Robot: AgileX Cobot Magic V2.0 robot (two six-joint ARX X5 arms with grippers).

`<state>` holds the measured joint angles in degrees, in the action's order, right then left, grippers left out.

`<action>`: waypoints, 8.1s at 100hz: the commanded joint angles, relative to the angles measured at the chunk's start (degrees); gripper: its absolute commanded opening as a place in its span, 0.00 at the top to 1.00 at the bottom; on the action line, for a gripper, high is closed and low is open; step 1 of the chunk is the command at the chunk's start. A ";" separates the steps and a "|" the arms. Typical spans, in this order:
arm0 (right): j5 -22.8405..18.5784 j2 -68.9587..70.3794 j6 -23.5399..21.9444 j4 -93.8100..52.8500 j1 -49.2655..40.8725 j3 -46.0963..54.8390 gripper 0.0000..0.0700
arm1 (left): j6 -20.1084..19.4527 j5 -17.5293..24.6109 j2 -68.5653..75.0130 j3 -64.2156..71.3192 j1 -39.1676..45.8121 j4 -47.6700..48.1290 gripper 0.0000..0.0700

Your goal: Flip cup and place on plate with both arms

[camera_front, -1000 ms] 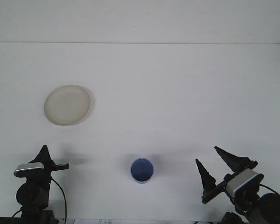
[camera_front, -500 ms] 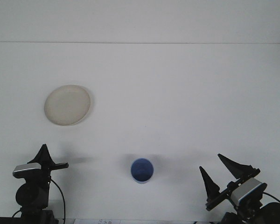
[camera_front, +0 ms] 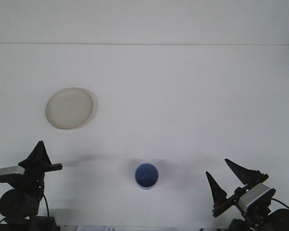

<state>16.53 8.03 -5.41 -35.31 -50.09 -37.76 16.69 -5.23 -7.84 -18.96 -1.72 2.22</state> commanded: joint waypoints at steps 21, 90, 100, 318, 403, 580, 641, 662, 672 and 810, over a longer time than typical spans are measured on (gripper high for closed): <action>0.04 0.22 -0.52 -1.14 -0.52 -0.35 0.31 | -3.06 25.00 -21.88 -23.58 -1.03 13.94 0.22; 0.02 0.22 -0.55 -2.05 -0.52 -0.35 0.31 | -16.00 24.83 -64.04 -49.57 -38.88 36.74 0.22; 0.02 0.22 -0.59 -2.08 -0.52 -0.35 0.31 | -17.66 23.69 -68.15 -49.62 -42.05 36.70 0.22; 0.00 0.22 -2.34 -1.33 -0.50 -0.35 0.31 | -21.55 4.66 -79.08 -75.52 -2.71 51.34 0.99; 0.02 0.22 -4.46 -2.05 -0.52 -0.35 0.31 | -22.03 4.66 -100.52 -75.60 6.21 41.42 0.99; 12.48 0.22 -1.33 -3.65 -0.50 -0.35 0.31 | -10.45 15.04 -41.62 -53.13 -5.60 33.33 0.28; 11.96 0.22 -2.34 -3.85 -0.52 -0.35 1.00 | -1.84 15.08 -8.61 -21.40 -13.42 28.35 1.00; 11.91 0.22 -2.73 -3.82 -0.50 -0.37 0.99 | -1.40 15.08 -8.59 -21.42 -13.40 29.40 0.98; 11.98 0.22 -2.73 -3.82 -0.52 -0.37 0.99 | -1.40 15.08 -8.59 -21.46 -13.40 28.26 0.98; 11.98 0.22 -2.71 -3.85 -0.52 -0.37 0.99 | -21.24 -0.37 7.67 18.18 -0.96 -2.80 0.98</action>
<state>28.47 8.03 -7.53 -39.59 -50.09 -37.76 -4.64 -5.65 -0.32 -1.89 -2.76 0.30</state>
